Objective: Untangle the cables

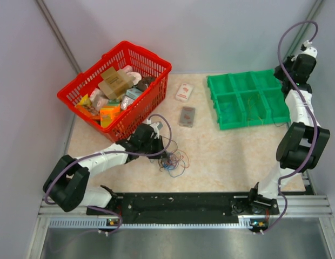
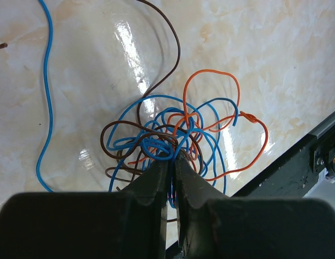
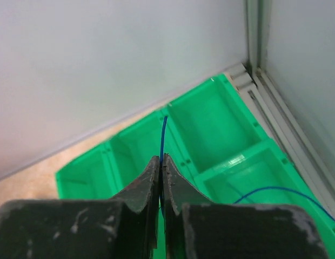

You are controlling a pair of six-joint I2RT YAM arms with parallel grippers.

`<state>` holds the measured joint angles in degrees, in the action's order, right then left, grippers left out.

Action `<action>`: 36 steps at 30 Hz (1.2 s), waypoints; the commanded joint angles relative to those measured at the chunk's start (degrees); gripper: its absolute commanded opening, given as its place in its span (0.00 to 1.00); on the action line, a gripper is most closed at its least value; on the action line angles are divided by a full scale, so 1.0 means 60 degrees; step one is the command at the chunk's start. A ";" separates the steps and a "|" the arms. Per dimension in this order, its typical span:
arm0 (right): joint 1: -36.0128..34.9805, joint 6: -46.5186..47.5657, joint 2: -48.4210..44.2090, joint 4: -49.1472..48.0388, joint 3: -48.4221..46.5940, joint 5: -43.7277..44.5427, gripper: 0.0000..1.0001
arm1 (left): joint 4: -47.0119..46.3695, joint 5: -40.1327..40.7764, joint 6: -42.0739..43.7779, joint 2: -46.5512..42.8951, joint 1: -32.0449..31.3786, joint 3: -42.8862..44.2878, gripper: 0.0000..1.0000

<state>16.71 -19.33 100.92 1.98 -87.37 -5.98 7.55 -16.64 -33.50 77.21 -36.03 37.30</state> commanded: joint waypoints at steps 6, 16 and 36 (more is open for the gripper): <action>0.0277 -0.1318 0.1488 -0.0695 -0.3950 -0.1551 0.00 | -0.0511 -0.0097 -0.0101 -0.0358 0.0102 -0.0240 0.12; 0.0233 -0.4161 0.1917 -0.2861 -0.3883 -0.3003 0.00 | -0.0541 -0.0097 -0.0116 -0.0344 0.0321 -0.0343 0.12; -0.1232 0.0233 -0.2055 0.0741 -0.2357 0.3227 0.00 | -0.0702 -0.0317 -0.0072 -0.0256 0.0512 -0.0518 0.12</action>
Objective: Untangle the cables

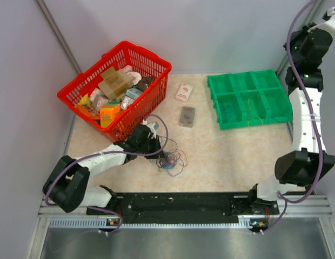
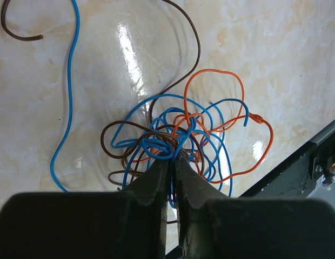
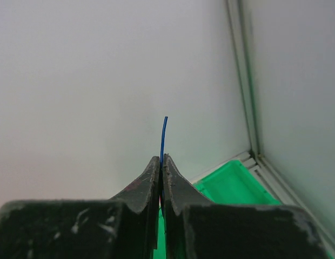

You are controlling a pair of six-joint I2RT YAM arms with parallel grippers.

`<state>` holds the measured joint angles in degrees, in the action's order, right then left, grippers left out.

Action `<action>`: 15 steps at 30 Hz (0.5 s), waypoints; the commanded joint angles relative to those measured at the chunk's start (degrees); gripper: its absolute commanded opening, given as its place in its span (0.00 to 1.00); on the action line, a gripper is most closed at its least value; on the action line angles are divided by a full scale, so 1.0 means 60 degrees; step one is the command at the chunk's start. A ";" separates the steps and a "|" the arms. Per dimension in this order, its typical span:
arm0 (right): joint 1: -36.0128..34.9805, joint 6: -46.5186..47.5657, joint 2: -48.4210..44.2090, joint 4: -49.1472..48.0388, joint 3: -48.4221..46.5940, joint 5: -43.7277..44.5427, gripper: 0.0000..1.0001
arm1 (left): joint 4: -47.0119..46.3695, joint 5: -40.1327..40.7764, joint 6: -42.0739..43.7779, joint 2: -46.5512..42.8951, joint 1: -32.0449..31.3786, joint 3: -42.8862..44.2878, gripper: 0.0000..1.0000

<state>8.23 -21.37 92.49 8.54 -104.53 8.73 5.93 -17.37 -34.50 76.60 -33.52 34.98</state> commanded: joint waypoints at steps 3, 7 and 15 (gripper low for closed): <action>0.0254 0.0675 -0.0139 -0.0573 -0.0051 -0.0587 0.00 | -0.0476 -0.0240 0.0067 -0.0154 0.0108 -0.0161 0.12; 0.0211 0.0485 0.0420 -0.0237 -0.1165 -0.0987 0.00 | -0.0462 -0.0211 0.0008 -0.0198 0.0122 -0.0176 0.12; -0.0182 0.1110 -0.0017 0.0158 -0.1652 -0.0483 0.00 | -0.0447 -0.0270 0.0052 -0.0066 0.0166 -0.0088 0.12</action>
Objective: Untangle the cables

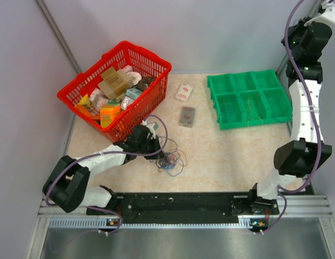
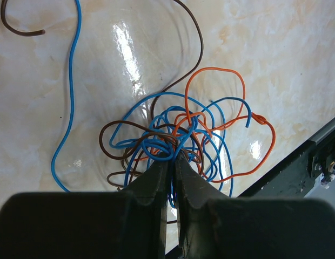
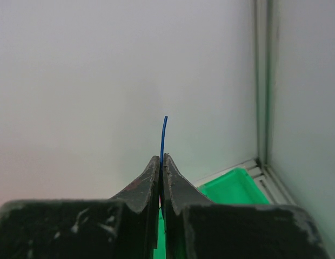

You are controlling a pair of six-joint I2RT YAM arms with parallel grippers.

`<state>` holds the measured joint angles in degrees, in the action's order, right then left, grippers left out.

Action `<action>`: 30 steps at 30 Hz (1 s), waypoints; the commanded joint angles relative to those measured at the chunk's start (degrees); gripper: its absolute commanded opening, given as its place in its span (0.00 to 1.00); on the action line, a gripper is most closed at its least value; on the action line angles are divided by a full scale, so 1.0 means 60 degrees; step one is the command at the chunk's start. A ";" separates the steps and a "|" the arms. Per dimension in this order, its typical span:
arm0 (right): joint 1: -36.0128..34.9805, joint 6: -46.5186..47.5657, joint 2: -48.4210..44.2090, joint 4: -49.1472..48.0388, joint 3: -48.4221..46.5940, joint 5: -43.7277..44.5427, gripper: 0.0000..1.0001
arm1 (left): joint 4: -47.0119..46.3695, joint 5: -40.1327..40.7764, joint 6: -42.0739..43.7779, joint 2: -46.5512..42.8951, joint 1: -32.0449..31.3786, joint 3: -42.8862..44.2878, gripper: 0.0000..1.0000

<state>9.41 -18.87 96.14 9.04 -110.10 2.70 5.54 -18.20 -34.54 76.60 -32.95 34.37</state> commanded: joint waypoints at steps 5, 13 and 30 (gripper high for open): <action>-0.0691 0.2105 -0.2061 -0.1036 0.1851 0.5757 0.00 | -0.0323 -0.0205 0.0045 -0.0124 0.0130 0.0043 0.13; 0.0043 0.2443 -0.2562 -0.1524 0.4231 0.6947 0.00 | 0.0043 -0.0292 0.0279 -0.0242 0.0145 0.0102 0.13; -0.1407 0.3595 -0.3178 -0.1192 0.2675 0.4328 0.00 | 0.0161 -0.0351 0.0353 -0.0608 0.0160 -0.0045 0.13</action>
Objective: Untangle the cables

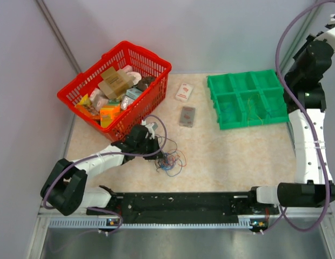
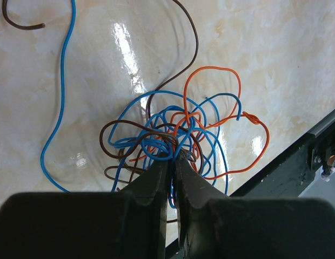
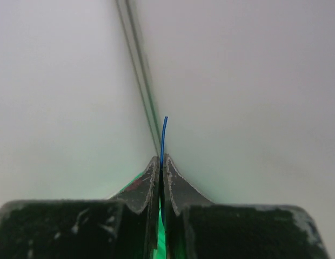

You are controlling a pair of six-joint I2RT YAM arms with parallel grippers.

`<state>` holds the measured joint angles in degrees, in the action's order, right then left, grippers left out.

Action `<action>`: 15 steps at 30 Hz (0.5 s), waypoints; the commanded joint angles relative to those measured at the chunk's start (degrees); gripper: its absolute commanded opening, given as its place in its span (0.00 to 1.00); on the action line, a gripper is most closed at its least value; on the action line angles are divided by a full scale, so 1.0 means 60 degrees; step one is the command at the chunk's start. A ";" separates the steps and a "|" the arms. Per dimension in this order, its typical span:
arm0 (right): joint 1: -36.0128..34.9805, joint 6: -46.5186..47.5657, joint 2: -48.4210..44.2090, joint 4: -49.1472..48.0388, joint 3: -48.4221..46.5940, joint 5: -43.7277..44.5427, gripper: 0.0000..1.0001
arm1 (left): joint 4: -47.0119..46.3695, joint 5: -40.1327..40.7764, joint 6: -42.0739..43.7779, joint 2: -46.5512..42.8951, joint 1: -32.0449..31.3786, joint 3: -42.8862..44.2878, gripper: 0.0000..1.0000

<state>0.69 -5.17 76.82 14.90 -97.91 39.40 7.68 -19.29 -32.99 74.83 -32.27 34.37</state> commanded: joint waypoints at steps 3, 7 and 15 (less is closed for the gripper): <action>0.0163 0.1857 0.0818 -0.3432 0.0529 -0.2156 0.00 | -0.0211 -0.0111 0.0035 -0.0371 0.0076 -0.0074 0.13; 0.0602 0.1653 0.2004 -0.3246 -0.0802 -0.2070 0.00 | -0.0021 0.0050 -0.0009 -0.0474 0.0090 -0.0045 0.13; 0.1423 0.1112 0.3339 -0.3288 -0.2183 -0.3108 0.00 | -0.0094 -0.0008 -0.0228 -0.0152 0.0105 0.0087 0.13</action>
<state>7.09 3.40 96.25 -0.75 -105.75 25.15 8.29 -18.70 -33.23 73.52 -31.90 34.33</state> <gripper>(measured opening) 0.007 0.131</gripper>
